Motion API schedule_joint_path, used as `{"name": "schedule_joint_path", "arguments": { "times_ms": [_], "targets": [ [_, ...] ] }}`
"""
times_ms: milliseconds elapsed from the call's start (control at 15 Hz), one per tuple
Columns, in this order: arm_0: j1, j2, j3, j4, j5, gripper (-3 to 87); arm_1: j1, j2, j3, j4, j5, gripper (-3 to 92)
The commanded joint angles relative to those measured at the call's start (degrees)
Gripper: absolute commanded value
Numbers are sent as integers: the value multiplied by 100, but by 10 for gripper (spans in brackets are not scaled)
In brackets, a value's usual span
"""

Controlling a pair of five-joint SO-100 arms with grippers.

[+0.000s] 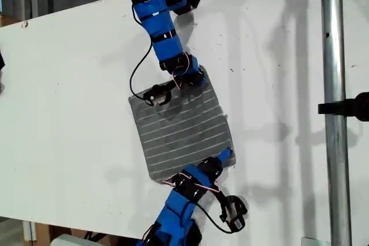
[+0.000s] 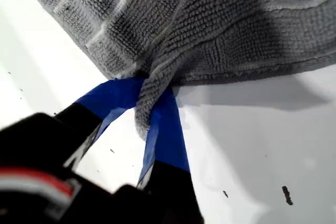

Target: Grasp corners of a towel and fold twice.

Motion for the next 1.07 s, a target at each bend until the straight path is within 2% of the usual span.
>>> {"name": "schedule_joint_path", "arguments": {
  "times_ms": [0,200,467,533,667,733,800,1000],
  "targets": [
    [70,-290,-132,-202,-475,336,-9,44,18,-44,-44,-1],
    [132,-800,-158,-598,-800,316,-9,44,18,-44,-53,-1],
    [264,-1327,-167,-826,-1090,275,-9,53,18,-44,-53,-1],
    [308,-1406,-114,-1002,-1134,235,-9,53,18,-44,-53,-1],
    [299,-1433,299,-1538,-1072,37,18,53,18,-35,-53,-1],
    [272,-1283,563,-1819,-1028,-27,35,62,18,-26,-53,-1],
    [272,-1072,738,-2004,-861,-28,44,105,35,-18,-53,-1],
    [369,-26,844,-1784,-158,-28,-325,431,-105,229,105,-1]
  ]
}}
